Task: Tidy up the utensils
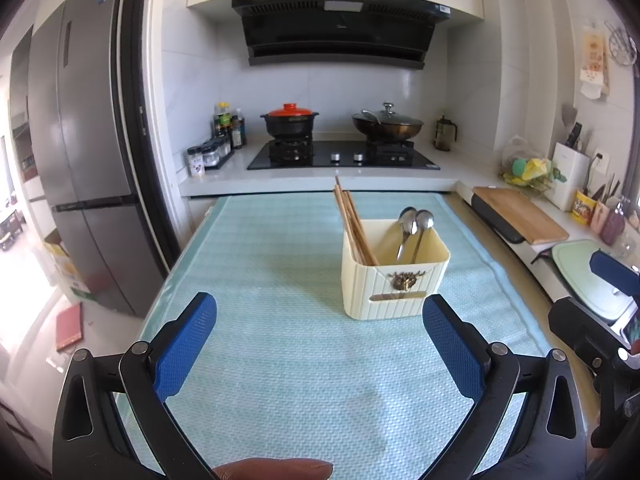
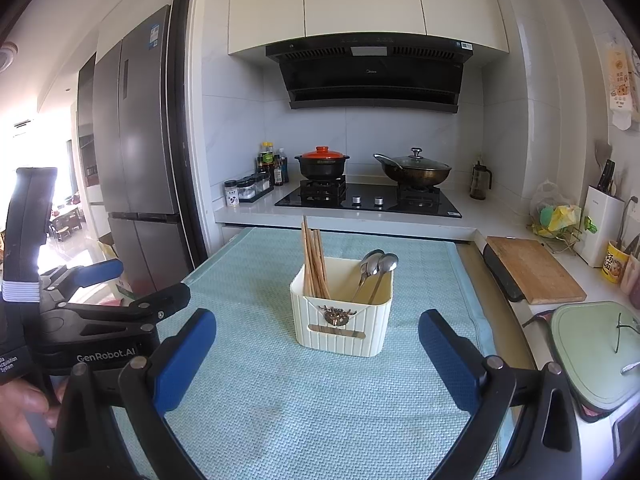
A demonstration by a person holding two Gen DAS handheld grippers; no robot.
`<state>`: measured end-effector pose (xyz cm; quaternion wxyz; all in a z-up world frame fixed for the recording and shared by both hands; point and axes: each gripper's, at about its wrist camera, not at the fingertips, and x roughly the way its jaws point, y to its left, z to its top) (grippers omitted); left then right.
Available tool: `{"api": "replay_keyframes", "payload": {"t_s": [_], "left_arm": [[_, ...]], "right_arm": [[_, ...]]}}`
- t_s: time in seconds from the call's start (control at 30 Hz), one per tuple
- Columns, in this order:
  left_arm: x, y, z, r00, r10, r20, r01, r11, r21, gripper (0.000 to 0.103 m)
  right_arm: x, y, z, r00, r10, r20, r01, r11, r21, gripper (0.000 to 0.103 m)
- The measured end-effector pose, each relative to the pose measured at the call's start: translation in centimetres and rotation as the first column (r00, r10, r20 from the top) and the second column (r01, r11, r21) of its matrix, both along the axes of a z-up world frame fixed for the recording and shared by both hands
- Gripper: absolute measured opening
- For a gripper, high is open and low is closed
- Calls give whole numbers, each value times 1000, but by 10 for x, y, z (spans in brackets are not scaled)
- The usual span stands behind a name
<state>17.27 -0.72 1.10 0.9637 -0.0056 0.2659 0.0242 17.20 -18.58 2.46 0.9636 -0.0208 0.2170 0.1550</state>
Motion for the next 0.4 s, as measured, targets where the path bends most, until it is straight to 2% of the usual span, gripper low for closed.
{"api": "replay_keyframes", "payload": {"t_s": [0.4], "left_arm": [[-1,-2,-3,1000,-6,6,6,1000,-1,103]], "right_arm": [[1,-1,-2,1000,-5,-13,5,1000,-4,103]]}}
